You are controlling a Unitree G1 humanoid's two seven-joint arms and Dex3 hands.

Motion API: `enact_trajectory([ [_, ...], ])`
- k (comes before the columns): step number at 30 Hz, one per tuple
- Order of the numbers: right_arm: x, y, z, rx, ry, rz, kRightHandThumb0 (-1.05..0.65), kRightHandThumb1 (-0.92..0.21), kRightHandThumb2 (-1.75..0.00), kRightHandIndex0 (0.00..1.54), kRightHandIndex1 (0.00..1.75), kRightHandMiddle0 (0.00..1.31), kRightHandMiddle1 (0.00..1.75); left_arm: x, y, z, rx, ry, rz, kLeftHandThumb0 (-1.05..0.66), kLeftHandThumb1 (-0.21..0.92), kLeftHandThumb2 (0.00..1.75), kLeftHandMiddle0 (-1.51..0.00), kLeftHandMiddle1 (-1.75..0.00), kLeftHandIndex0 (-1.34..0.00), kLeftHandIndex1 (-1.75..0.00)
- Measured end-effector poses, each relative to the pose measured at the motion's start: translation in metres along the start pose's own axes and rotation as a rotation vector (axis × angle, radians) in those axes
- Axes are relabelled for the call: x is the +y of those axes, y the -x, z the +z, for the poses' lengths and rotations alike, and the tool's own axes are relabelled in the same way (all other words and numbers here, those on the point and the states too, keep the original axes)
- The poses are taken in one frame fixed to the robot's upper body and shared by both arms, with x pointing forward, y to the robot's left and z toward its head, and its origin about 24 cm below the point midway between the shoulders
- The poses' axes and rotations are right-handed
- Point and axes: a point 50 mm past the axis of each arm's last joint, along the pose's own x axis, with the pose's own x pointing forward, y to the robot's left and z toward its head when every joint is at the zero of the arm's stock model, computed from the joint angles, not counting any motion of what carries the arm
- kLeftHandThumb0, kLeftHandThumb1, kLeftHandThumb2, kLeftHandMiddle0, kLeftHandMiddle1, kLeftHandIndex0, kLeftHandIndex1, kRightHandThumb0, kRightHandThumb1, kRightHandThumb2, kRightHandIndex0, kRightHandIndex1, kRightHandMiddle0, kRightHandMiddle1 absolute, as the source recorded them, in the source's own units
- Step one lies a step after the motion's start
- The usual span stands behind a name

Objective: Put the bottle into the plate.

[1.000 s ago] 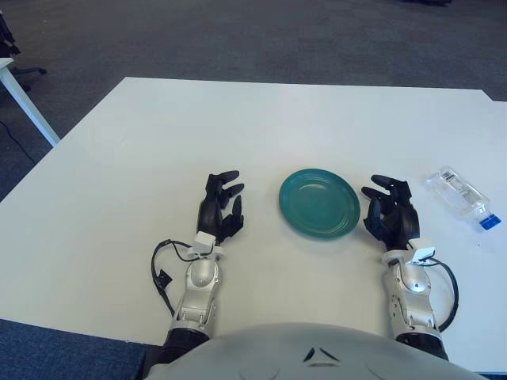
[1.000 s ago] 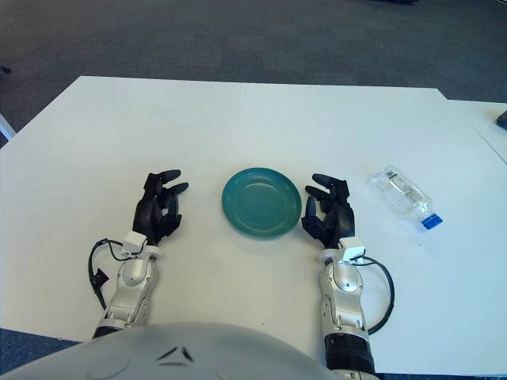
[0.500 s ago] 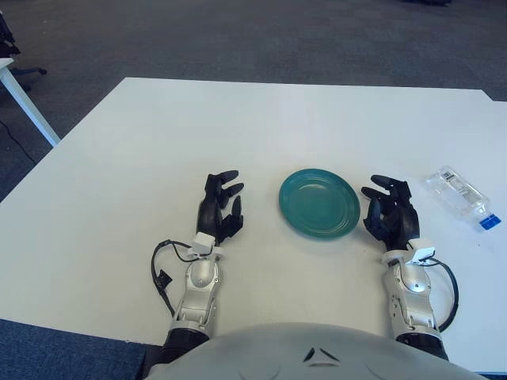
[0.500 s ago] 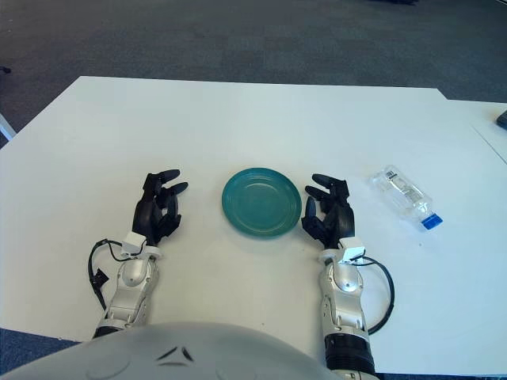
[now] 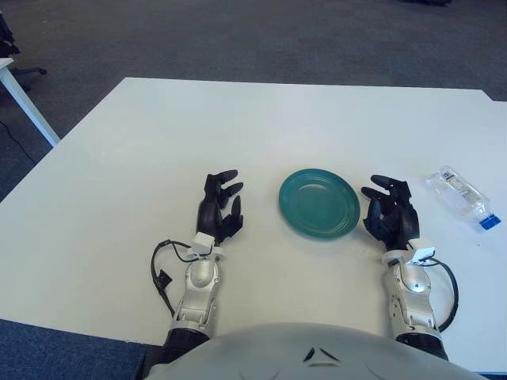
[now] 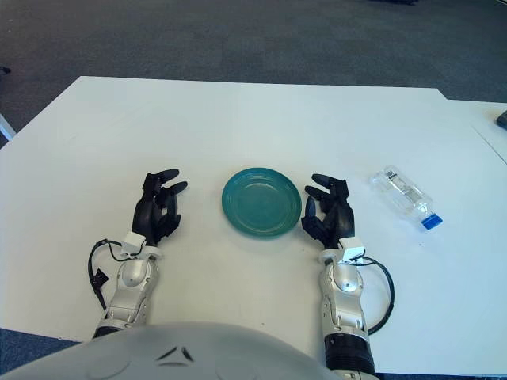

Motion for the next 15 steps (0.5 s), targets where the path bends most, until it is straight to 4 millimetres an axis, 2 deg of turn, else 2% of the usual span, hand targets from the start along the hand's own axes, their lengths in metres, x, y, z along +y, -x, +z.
enact_trajectory([
  [3, 0.001, -0.001, 0.002, -0.008, 0.013, 0.004, -0.53, -0.73, -0.83, 0.28, 1.0, 0.0, 1.23, 0.001, 0.0, -0.001, 0.004, 0.018, -0.008, -0.68, 0.92, 0.57, -0.43, -0.7, -0.11, -1.08],
  [8, 0.005, -0.012, 0.009, -0.023, 0.024, 0.017, -0.52, -0.72, -0.82, 0.27, 1.01, 0.0, 1.17, 0.001, 0.0, -0.001, 0.01, 0.05, -0.031, -0.63, 0.89, 0.62, -0.42, -0.72, -0.14, -1.07],
  [15, 0.008, -0.038, 0.04, -0.16, 0.079, 0.061, -0.54, -0.73, -0.76, 0.2, 1.0, 0.0, 1.15, 0.002, -0.001, -0.001, 0.009, 0.064, -0.051, -0.59, 0.88, 0.66, -0.41, -0.73, -0.16, -1.07],
])
